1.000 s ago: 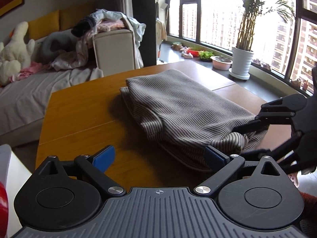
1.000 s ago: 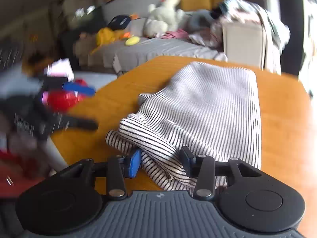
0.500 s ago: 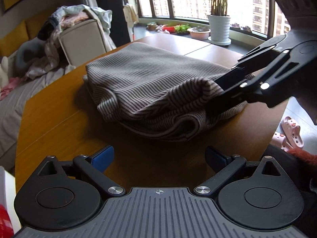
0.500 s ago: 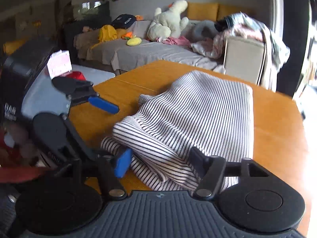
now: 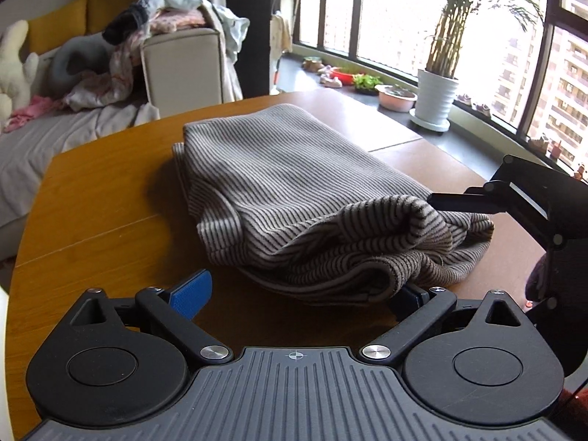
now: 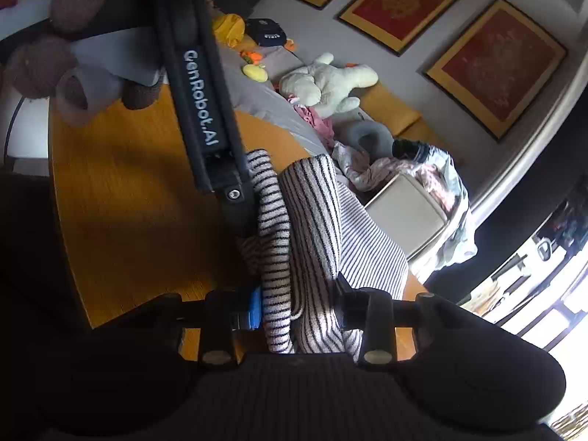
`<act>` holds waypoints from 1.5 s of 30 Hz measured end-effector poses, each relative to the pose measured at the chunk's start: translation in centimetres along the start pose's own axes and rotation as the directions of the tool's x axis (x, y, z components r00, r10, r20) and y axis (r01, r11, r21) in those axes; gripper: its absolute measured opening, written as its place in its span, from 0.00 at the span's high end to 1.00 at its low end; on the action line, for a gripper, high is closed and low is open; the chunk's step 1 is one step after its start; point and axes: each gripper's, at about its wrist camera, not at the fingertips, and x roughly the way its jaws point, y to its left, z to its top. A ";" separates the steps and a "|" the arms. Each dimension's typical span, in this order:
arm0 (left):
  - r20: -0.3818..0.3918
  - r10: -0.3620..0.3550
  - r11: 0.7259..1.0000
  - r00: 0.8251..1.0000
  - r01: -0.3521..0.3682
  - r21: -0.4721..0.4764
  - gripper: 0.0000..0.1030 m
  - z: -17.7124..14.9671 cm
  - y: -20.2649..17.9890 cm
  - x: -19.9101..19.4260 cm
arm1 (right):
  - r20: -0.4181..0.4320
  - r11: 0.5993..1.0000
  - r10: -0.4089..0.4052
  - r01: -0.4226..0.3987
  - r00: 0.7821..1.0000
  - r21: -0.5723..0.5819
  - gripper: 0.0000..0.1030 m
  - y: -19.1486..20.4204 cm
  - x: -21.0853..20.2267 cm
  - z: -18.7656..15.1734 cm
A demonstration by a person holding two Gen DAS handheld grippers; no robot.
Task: Fold clothes
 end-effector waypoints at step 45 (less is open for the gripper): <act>0.049 -0.082 0.994 0.995 0.078 0.078 0.05 0.1 5.9 1.9 | -0.101 0.891 0.408 -0.371 0.908 0.262 0.43 -15.7 10.6 3.6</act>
